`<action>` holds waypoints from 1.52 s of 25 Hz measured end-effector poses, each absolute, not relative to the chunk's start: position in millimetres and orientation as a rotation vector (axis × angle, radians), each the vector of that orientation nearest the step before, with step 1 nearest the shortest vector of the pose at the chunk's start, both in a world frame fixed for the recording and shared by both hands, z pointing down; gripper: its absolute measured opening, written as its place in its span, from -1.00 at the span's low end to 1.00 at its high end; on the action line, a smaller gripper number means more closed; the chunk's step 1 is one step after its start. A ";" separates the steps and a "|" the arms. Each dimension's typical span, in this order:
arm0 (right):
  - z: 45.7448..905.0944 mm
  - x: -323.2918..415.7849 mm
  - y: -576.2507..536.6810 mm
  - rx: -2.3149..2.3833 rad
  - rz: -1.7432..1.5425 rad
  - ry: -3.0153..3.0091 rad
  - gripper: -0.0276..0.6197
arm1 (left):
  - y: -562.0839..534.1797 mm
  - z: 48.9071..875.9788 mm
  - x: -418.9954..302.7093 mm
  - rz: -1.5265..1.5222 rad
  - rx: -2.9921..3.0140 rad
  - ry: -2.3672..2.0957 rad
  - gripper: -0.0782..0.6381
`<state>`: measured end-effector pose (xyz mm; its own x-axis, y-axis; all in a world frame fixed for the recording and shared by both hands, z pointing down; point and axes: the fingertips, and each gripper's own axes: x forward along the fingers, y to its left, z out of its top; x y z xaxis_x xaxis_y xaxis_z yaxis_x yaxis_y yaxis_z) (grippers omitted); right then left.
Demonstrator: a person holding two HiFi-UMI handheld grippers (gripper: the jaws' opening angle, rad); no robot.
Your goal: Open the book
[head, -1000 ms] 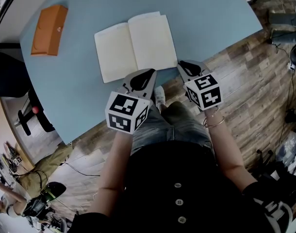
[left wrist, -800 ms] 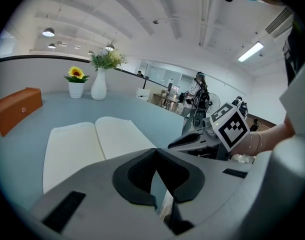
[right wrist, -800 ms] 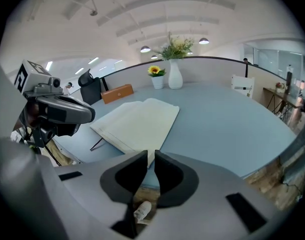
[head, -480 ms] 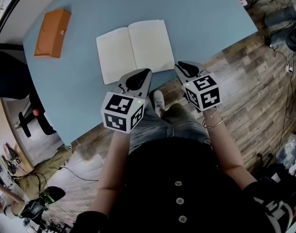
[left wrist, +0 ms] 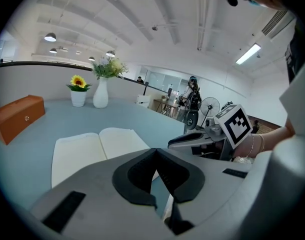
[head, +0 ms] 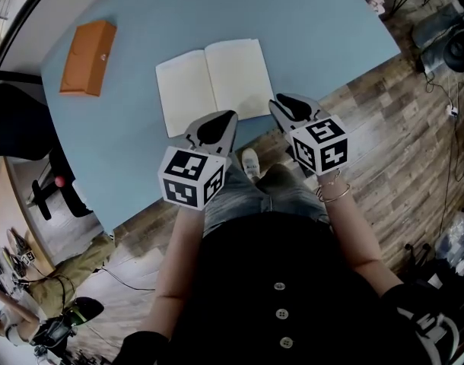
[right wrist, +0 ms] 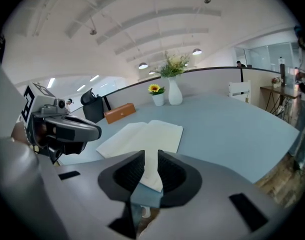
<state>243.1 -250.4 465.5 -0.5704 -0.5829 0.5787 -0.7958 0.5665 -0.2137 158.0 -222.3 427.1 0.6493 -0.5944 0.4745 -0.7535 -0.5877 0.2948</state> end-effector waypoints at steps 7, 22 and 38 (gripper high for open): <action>419.2 220.3 -257.8 1.077 0.589 -2.514 -0.70 | -236.8 398.5 158.5 0.380 2.454 -1.066 -0.75; 327.3 187.5 -268.7 1.050 0.398 -2.731 -0.75 | -253.5 336.9 134.2 0.257 2.553 -1.144 -0.75; 303.0 156.5 -250.2 0.885 0.292 -2.817 -0.91 | -242.9 327.4 119.9 0.228 2.571 -1.137 -0.75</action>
